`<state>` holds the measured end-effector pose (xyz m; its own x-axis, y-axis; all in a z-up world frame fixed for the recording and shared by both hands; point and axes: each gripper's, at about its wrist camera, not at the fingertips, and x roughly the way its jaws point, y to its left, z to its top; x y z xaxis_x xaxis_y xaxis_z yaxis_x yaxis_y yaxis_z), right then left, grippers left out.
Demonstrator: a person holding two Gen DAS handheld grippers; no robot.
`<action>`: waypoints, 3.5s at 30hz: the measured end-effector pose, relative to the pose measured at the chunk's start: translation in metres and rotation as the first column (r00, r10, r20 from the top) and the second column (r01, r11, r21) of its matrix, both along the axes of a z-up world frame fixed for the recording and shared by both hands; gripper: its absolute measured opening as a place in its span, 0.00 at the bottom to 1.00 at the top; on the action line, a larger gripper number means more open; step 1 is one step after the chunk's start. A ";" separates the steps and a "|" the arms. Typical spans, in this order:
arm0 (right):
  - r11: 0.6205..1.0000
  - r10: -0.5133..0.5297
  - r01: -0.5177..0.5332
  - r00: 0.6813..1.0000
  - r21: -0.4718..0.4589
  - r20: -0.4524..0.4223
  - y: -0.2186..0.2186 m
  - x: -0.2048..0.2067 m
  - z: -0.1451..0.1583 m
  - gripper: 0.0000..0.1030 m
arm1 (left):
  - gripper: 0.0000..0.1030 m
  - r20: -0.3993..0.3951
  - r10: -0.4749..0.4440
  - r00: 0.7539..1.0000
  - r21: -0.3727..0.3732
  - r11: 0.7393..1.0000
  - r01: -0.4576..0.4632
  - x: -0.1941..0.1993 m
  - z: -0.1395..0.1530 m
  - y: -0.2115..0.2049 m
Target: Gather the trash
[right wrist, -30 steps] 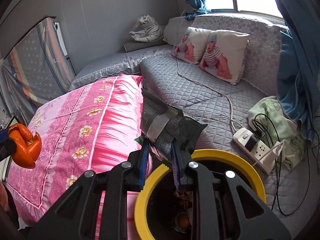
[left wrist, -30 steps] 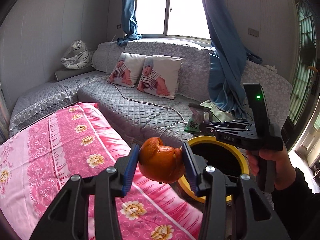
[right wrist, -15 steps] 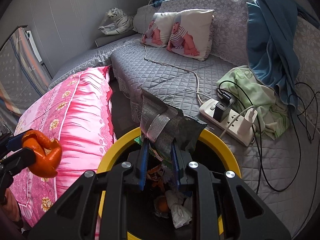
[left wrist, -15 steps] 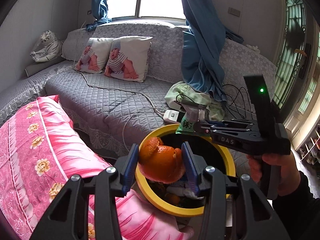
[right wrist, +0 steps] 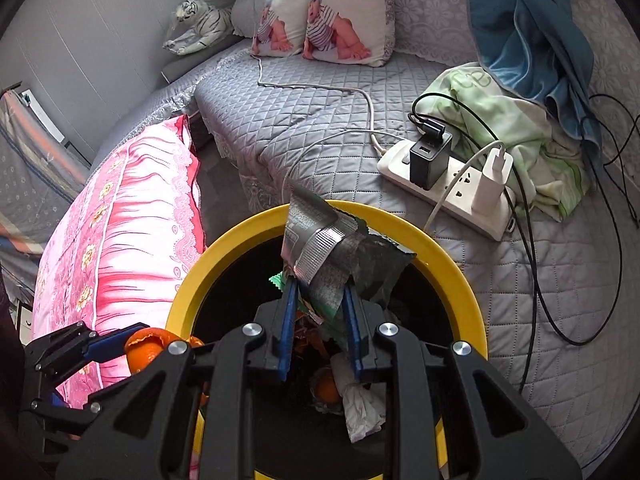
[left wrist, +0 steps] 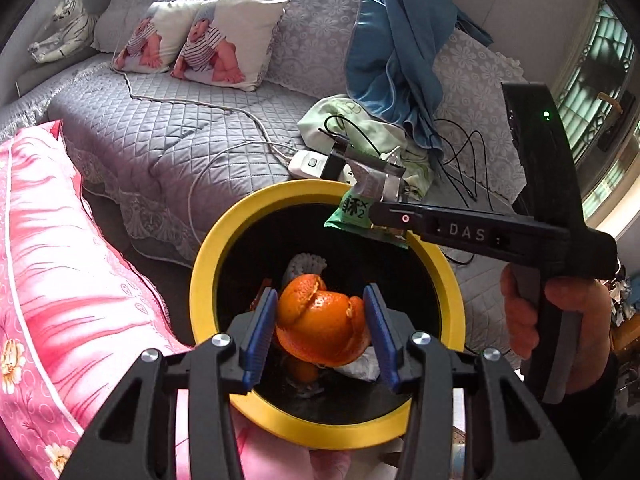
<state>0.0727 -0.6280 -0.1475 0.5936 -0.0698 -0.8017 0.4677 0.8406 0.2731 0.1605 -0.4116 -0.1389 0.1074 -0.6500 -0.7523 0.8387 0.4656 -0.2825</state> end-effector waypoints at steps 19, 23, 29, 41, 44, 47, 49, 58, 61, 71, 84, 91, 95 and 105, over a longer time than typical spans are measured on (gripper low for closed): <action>0.988 -0.126 0.130 0.990 -0.078 0.057 -0.007 -0.021 0.033 0.42 | 0.55 -0.007 0.169 0.986 -0.162 0.973 -0.168 0.027 0.050 0.086; 0.968 -0.131 0.154 0.984 -0.200 0.124 0.019 -0.023 0.059 0.42 | 0.55 0.072 0.282 0.957 -0.217 0.941 -0.261 0.033 0.076 0.142; 0.964 0.030 0.038 0.968 -0.265 0.248 0.092 -0.011 0.095 0.43 | 0.56 0.194 0.500 0.844 -0.306 0.848 -0.433 0.025 0.119 0.251; 0.916 0.299 -0.113 0.833 -0.386 0.465 0.252 -0.012 0.145 0.86 | 0.92 0.327 0.774 0.542 -0.458 0.632 -0.626 -0.045 0.159 0.412; 0.903 0.318 -0.099 0.808 -0.418 0.496 0.280 -0.021 0.149 0.92 | 0.92 0.383 0.801 0.461 -0.476 0.599 -0.644 -0.069 0.161 0.428; 0.889 0.342 -0.093 0.785 -0.448 0.516 0.305 -0.033 0.149 0.92 | 0.92 0.420 0.814 0.401 -0.477 0.574 -0.665 -0.089 0.160 0.441; 0.880 0.336 -0.074 0.794 -0.469 0.506 0.319 -0.038 0.148 0.92 | 0.92 0.432 0.821 0.374 -0.470 0.559 -0.683 -0.099 0.159 0.444; 0.899 0.299 -0.056 0.804 -0.434 0.514 0.343 -0.065 0.128 0.92 | 0.92 0.405 0.859 0.314 -0.478 0.492 -0.727 -0.135 0.146 0.450; 0.902 0.286 -0.049 0.812 -0.429 0.509 0.348 -0.071 0.119 0.92 | 0.92 0.397 0.862 0.316 -0.460 0.484 -0.744 -0.143 0.136 0.446; 0.879 0.272 0.012 0.808 -0.477 0.522 0.369 -0.090 0.101 0.92 | 0.92 0.367 0.879 0.305 -0.442 0.454 -0.774 -0.152 0.123 0.443; 0.894 0.248 0.003 0.830 -0.449 0.499 0.366 -0.084 0.090 0.92 | 0.92 0.343 0.883 0.321 -0.422 0.451 -0.787 -0.145 0.116 0.442; 0.893 0.248 -0.001 0.835 -0.449 0.492 0.366 -0.082 0.089 0.92 | 0.92 0.340 0.882 0.325 -0.427 0.453 -0.783 -0.144 0.118 0.443; 0.895 0.246 -0.004 0.838 -0.445 0.487 0.366 -0.080 0.088 0.92 | 0.92 0.336 0.882 0.330 -0.426 0.455 -0.782 -0.142 0.117 0.443; 0.896 0.253 -0.017 0.841 -0.444 0.478 0.367 -0.078 0.085 0.92 | 0.92 0.336 0.881 0.333 -0.425 0.457 -0.781 -0.142 0.116 0.443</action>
<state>-0.0051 -0.2613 -0.0623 0.9338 -0.2053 -0.2929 0.2314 0.9712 0.0571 0.0188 0.0310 -0.0229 0.9409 -0.1115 -0.3199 0.0646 0.9860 -0.1538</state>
